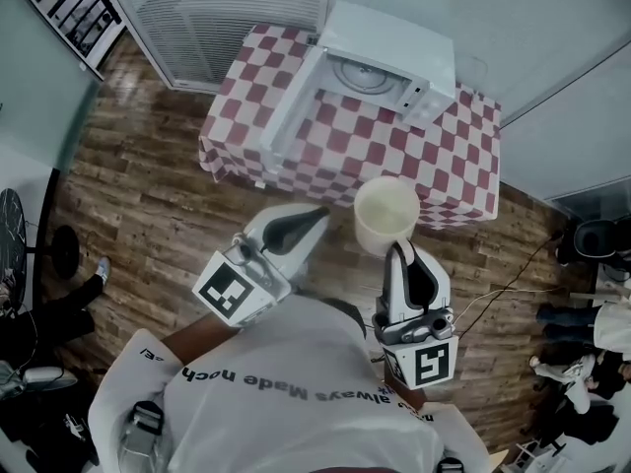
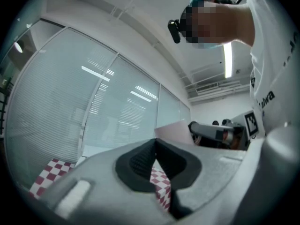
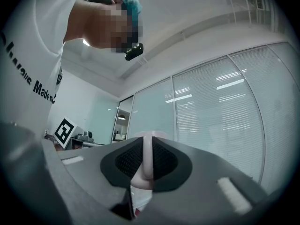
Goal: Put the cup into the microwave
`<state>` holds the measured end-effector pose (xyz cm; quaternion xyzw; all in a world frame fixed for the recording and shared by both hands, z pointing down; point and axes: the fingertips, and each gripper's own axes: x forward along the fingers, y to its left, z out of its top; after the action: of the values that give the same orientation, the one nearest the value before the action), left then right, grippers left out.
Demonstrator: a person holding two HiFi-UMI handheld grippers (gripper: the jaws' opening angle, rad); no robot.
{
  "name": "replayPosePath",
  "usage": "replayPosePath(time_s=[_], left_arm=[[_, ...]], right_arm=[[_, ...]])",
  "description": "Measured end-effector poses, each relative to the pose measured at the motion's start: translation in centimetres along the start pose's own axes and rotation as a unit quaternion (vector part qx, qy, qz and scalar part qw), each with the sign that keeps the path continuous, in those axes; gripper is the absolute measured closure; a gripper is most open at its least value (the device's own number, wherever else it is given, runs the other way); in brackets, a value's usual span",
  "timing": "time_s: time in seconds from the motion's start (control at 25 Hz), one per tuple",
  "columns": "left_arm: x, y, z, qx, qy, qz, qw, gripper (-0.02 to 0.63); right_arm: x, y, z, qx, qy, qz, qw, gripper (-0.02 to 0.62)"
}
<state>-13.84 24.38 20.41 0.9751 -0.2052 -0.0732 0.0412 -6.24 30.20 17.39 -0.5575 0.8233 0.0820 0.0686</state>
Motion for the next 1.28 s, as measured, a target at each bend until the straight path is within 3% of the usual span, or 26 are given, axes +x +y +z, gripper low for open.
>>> replayPosePath(time_s=[0.6,1.28], left_arm=[[5.0,6.3,-1.0,-0.012,0.006,-0.011,0.9998,0.603],[20.6,14.3,-1.7,-0.006,0.004,0.012,0.9999,0.603]], right_arm=[[6.4,-4.4,-2.5,0.003,0.006,-0.008,1.0,0.558],[14.5,-20.0,-5.1,0.01,-0.001,0.008,1.0,0.558]])
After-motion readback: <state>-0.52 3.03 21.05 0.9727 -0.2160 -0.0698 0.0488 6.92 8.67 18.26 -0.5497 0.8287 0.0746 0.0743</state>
